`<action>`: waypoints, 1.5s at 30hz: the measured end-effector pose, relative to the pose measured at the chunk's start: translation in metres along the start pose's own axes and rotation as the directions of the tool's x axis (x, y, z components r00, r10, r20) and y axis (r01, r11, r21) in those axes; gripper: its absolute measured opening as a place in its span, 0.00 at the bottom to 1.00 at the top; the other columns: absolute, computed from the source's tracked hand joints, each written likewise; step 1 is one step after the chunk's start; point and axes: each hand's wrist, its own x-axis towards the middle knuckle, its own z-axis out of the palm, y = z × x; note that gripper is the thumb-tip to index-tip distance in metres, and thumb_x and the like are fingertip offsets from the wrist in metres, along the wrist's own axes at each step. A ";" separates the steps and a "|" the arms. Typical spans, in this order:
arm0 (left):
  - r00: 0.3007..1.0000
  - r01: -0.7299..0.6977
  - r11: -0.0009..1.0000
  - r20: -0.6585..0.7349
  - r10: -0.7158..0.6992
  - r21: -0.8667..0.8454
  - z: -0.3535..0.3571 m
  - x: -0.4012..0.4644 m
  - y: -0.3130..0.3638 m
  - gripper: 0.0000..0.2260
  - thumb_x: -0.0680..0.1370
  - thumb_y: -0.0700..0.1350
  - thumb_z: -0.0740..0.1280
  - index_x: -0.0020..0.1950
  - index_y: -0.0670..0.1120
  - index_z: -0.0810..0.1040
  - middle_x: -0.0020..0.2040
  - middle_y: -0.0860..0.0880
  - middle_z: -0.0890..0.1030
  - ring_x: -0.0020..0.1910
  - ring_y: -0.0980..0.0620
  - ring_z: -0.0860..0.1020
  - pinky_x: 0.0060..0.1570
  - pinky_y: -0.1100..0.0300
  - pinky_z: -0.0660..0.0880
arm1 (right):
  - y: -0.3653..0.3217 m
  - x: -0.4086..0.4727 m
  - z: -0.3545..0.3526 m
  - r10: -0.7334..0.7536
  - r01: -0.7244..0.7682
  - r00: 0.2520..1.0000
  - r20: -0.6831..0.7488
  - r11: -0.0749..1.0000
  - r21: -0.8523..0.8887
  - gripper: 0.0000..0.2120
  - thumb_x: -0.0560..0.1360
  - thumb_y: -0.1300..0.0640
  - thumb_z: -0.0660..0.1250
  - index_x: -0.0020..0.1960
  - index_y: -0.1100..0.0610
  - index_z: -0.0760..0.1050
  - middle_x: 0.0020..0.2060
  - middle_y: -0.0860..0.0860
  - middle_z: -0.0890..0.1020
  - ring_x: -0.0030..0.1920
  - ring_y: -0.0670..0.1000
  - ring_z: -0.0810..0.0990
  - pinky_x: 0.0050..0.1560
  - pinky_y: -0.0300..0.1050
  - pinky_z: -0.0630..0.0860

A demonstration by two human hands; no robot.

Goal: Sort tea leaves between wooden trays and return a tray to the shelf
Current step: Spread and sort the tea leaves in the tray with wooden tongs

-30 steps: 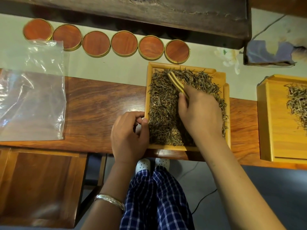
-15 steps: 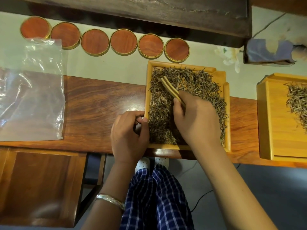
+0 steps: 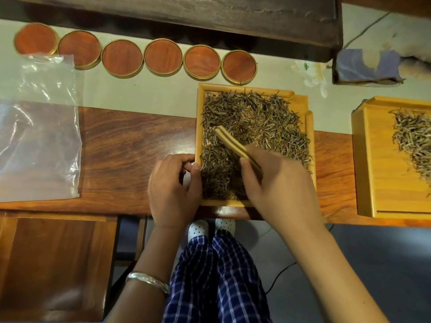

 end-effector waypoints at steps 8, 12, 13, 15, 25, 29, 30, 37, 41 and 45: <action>0.998 0.058 0.998 0.034 -0.058 -0.001 0.000 0.000 0.000 0.07 0.77 0.48 0.63 0.48 0.48 0.78 0.40 0.55 0.76 0.40 0.60 0.67 0.38 0.61 0.64 | 0.003 -0.005 0.018 0.032 -0.032 0.999 0.014 0.999 0.015 0.13 0.79 0.54 0.61 0.60 0.56 0.77 0.38 0.53 0.81 0.33 0.56 0.80 0.29 0.48 0.76; 0.995 0.093 0.996 0.035 -0.093 -0.012 0.000 0.001 0.002 0.05 0.76 0.46 0.65 0.49 0.50 0.79 0.40 0.59 0.74 0.40 0.62 0.67 0.40 0.59 0.65 | 0.007 -0.005 0.016 0.045 -0.042 0.998 -0.052 0.998 0.055 0.12 0.78 0.55 0.63 0.59 0.56 0.78 0.37 0.54 0.82 0.32 0.56 0.80 0.27 0.46 0.74; 0.995 0.096 0.995 0.035 -0.095 -0.013 -0.001 0.001 0.002 0.05 0.76 0.46 0.65 0.49 0.50 0.79 0.40 0.59 0.74 0.40 0.62 0.67 0.40 0.58 0.65 | 0.007 -0.008 0.017 0.036 -0.034 0.998 -0.047 0.999 0.041 0.11 0.78 0.55 0.63 0.58 0.56 0.78 0.36 0.54 0.82 0.31 0.57 0.80 0.27 0.46 0.74; 0.995 0.096 0.995 0.038 -0.096 -0.012 -0.001 0.000 0.003 0.05 0.76 0.46 0.65 0.49 0.50 0.79 0.40 0.59 0.74 0.41 0.62 0.67 0.40 0.59 0.65 | 0.005 -0.011 0.020 0.027 -0.027 1.000 -0.010 0.999 0.019 0.12 0.78 0.55 0.63 0.59 0.56 0.78 0.37 0.54 0.82 0.32 0.57 0.80 0.26 0.47 0.74; 0.991 0.125 0.992 0.046 -0.125 0.006 -0.001 0.002 0.004 0.05 0.75 0.47 0.64 0.49 0.52 0.79 0.37 0.65 0.70 0.40 0.62 0.65 0.39 0.59 0.63 | 0.028 -0.017 0.011 0.141 -0.143 0.984 -0.114 0.990 -0.016 0.14 0.80 0.53 0.59 0.62 0.54 0.76 0.38 0.52 0.81 0.34 0.53 0.80 0.27 0.40 0.62; 0.994 0.105 0.995 0.037 -0.104 -0.002 -0.001 0.001 0.004 0.04 0.75 0.46 0.65 0.48 0.51 0.79 0.37 0.65 0.69 0.40 0.63 0.66 0.39 0.60 0.62 | 0.033 -0.028 0.017 0.151 -0.153 0.987 -0.061 0.988 -0.022 0.15 0.80 0.54 0.59 0.65 0.53 0.75 0.42 0.53 0.83 0.37 0.54 0.81 0.30 0.40 0.65; 0.994 0.099 0.995 0.035 -0.099 -0.001 -0.001 0.001 0.004 0.04 0.76 0.46 0.65 0.48 0.50 0.79 0.36 0.64 0.69 0.40 0.62 0.66 0.39 0.60 0.62 | 0.035 -0.029 0.019 0.165 -0.166 0.984 -0.071 0.986 -0.010 0.15 0.80 0.54 0.60 0.65 0.54 0.75 0.43 0.53 0.83 0.37 0.54 0.81 0.30 0.40 0.66; 0.998 0.063 0.998 0.023 -0.063 -0.001 -0.001 0.000 0.003 0.04 0.76 0.46 0.65 0.47 0.48 0.78 0.38 0.57 0.72 0.40 0.60 0.66 0.38 0.63 0.59 | 0.033 -0.039 0.017 0.127 -0.125 0.986 -0.108 0.992 0.025 0.15 0.79 0.56 0.62 0.64 0.55 0.75 0.39 0.52 0.82 0.33 0.53 0.80 0.28 0.40 0.67; 0.999 0.048 0.999 0.020 -0.048 -0.014 -0.001 0.000 0.002 0.06 0.76 0.47 0.63 0.47 0.47 0.79 0.39 0.56 0.74 0.40 0.57 0.68 0.38 0.63 0.60 | 0.034 -0.045 0.021 0.166 -0.166 0.985 -0.043 0.986 0.008 0.15 0.79 0.54 0.61 0.65 0.55 0.75 0.40 0.53 0.82 0.36 0.55 0.81 0.28 0.42 0.68; 1.000 0.025 1.000 0.018 -0.025 -0.002 -0.002 0.000 0.002 0.07 0.76 0.47 0.62 0.47 0.46 0.78 0.39 0.56 0.73 0.40 0.55 0.68 0.38 0.62 0.60 | 0.041 -0.051 0.020 0.189 -0.187 0.976 -0.106 0.982 0.021 0.15 0.80 0.55 0.61 0.65 0.55 0.75 0.42 0.53 0.83 0.36 0.55 0.81 0.28 0.41 0.67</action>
